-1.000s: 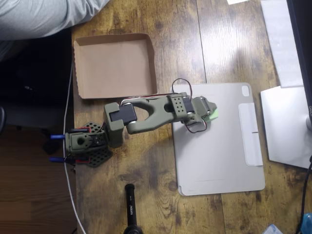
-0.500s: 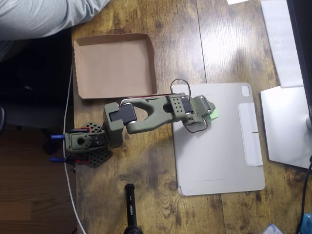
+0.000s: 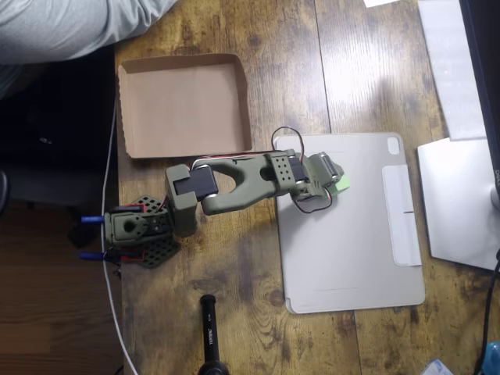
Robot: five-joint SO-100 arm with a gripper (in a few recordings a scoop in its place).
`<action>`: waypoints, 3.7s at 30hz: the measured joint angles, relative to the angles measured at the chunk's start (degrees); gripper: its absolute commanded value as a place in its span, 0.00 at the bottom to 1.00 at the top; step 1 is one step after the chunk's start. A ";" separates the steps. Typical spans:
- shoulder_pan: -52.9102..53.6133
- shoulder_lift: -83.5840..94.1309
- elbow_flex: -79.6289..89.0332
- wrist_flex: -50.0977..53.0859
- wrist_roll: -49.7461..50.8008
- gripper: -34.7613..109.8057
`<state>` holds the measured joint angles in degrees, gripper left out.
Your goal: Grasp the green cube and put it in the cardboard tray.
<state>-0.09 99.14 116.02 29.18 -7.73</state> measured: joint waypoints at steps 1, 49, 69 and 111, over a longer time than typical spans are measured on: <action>0.00 0.18 -0.09 0.00 0.26 0.24; -51.86 43.86 -2.55 61.00 39.64 0.24; -51.86 39.90 25.31 28.21 34.10 0.24; -19.95 16.44 -8.53 65.48 9.40 0.24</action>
<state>-20.04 115.58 107.49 94.66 1.67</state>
